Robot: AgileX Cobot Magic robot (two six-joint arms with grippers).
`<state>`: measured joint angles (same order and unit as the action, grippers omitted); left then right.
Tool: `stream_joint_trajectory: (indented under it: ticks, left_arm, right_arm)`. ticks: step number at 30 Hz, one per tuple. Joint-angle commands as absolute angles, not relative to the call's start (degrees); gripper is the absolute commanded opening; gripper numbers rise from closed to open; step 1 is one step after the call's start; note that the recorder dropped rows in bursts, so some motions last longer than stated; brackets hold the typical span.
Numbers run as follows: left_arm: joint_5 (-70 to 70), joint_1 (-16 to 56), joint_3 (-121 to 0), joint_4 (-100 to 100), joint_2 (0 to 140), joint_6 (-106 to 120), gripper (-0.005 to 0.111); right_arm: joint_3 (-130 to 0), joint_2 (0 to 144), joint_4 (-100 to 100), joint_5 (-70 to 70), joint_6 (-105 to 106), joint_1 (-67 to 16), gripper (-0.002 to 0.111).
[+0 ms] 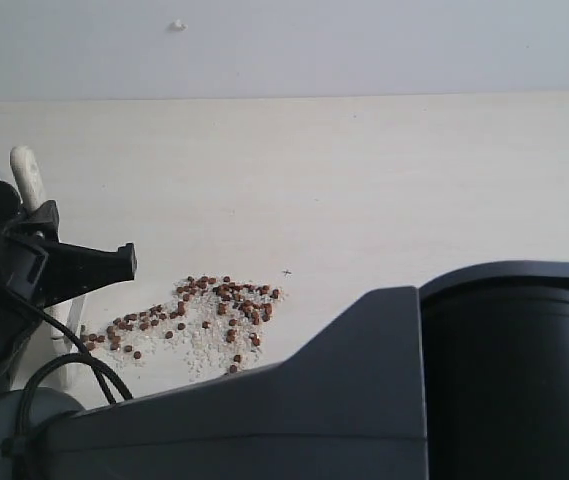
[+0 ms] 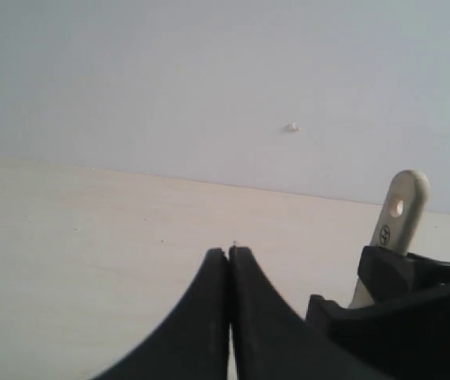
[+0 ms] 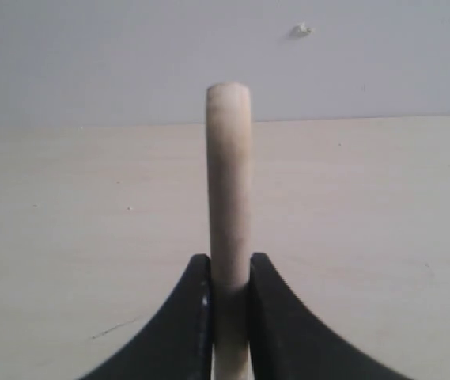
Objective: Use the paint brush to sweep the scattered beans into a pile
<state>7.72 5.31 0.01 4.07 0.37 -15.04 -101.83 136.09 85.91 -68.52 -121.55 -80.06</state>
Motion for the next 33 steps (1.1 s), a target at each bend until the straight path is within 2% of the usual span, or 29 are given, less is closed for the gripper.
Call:
stream_joint_trajectory:
  ticks: [1,15,26,33]
  left_arm:
    - [7.7,5.1,0.0,3.8,0.0,-15.0,0.000]
    - [7.7,5.1,0.0,3.8,0.0,-15.0,0.000]
    - [7.7,5.1,0.0,3.8,0.0,-15.0,0.000]
    - [7.7,5.1,0.0,3.8,0.0,-15.0,0.000]
  right_arm:
    - [-100.5,136.0,84.9,-70.0,-121.2,-80.1,0.000]
    - [-93.8,135.0,83.6,-70.0,-119.7,-78.2,0.000]
    - [-85.3,129.9,85.4,-70.0,-118.1,-75.5,0.000]
    - [-84.3,125.6,89.4,-70.0,-117.0,-75.3,0.000]
